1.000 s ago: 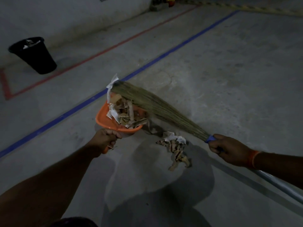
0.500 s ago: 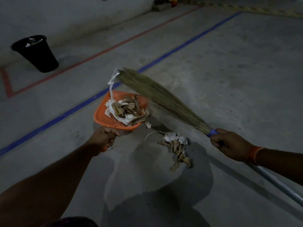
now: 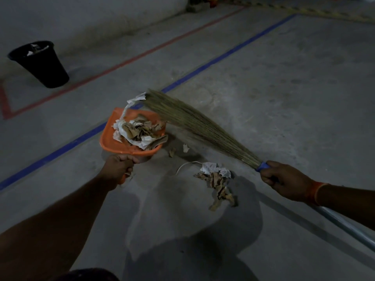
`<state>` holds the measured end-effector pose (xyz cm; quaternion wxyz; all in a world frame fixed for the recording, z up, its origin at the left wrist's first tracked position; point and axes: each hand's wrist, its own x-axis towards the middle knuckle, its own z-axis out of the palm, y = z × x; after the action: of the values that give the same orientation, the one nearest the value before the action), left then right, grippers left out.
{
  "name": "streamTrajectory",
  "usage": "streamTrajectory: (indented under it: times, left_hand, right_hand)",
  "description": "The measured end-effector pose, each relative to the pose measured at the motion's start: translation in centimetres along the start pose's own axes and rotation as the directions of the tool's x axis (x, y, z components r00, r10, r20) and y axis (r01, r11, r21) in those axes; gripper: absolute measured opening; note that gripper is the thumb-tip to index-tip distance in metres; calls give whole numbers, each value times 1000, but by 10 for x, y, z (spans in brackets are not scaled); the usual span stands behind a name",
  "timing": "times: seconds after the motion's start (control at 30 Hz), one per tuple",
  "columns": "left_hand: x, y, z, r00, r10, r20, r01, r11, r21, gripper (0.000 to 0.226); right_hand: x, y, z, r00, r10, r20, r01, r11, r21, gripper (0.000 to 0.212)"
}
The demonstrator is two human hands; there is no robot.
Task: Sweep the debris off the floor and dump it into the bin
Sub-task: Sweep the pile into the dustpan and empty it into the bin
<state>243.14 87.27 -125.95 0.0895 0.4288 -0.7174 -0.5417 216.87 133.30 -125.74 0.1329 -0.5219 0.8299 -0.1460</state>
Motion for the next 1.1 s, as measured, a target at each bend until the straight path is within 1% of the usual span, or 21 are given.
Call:
streamTrajectory:
  times: [0.23,0.4,0.53,0.7,0.83,0.93,1.1]
  left_hand:
    - [-3,2,-14,997,33,-66,-38,996,-76,27]
    - [-8,4,-16,988,81,-134,-96,989,-111,29]
    - [-8,1,-20,985,72,-159,-94,987,-132,28]
    - [-11,1,-22,984,63,-164,-91,981,-169,26]
    - [-11,0,-22,987,71,-144,-99,975,-199,31]
    - [-11,0,-22,987,71,-142,-100,974,-204,29]
    - [-11,2,-19,986,82,-143,-111,970,-214,30]
  right_hand:
    - [-4,-3,-5,1000,-8,-11,8,1000,13,40]
    - [-3,-3,-9,1000,-8,-23,8,1000,3,39]
    - [-4,0,-11,999,-1,-37,1,1000,-5,36]
    - [-6,4,-14,1000,15,-25,-16,999,-27,37]
    - [-8,6,-16,1000,16,-15,-16,999,-42,40]
    - [-9,7,-17,1000,23,-14,-24,998,-56,36]
    - [-7,8,-20,999,26,-35,-28,998,-52,40]
